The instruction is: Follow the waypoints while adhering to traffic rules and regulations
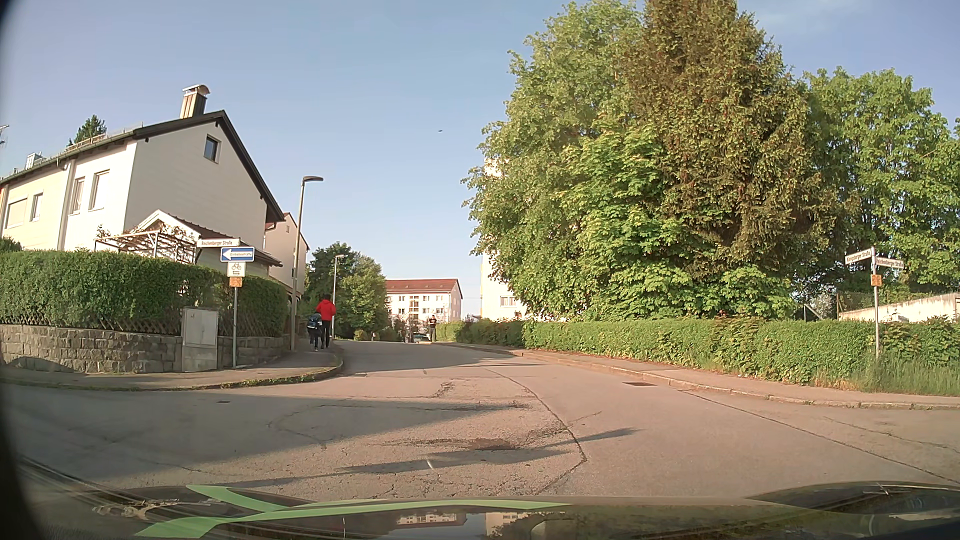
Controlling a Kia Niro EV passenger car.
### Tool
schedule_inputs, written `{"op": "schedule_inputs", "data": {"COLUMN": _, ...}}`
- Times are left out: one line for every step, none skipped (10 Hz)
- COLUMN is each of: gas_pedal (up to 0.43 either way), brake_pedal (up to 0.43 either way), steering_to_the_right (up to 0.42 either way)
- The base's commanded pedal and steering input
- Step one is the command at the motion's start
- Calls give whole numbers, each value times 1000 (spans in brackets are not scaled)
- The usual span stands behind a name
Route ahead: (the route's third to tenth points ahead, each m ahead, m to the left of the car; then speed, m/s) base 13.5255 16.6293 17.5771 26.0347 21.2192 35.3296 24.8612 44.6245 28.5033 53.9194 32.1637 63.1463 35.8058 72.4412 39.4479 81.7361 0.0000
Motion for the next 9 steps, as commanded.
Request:
{"op": "schedule_inputs", "data": {"gas_pedal": 461, "brake_pedal": 256, "steering_to_the_right": -710}}
{"op": "schedule_inputs", "data": {"gas_pedal": 461, "brake_pedal": 250, "steering_to_the_right": -709}}
{"op": "schedule_inputs", "data": {"gas_pedal": 461, "brake_pedal": 250, "steering_to_the_right": -709}}
{"op": "schedule_inputs", "data": {"gas_pedal": 461, "brake_pedal": 256, "steering_to_the_right": -709}}
{"op": "schedule_inputs", "data": {"gas_pedal": 461, "brake_pedal": 256, "steering_to_the_right": -709}}
{"op": "schedule_inputs", "data": {"gas_pedal": 461, "brake_pedal": 250, "steering_to_the_right": -709}}
{"op": "schedule_inputs", "data": {"gas_pedal": 461, "brake_pedal": 256, "steering_to_the_right": -709}}
{"op": "schedule_inputs", "data": {"gas_pedal": 461, "brake_pedal": 256, "steering_to_the_right": -709}}
{"op": "schedule_inputs", "data": {"gas_pedal": 461, "brake_pedal": 256, "steering_to_the_right": -709}}
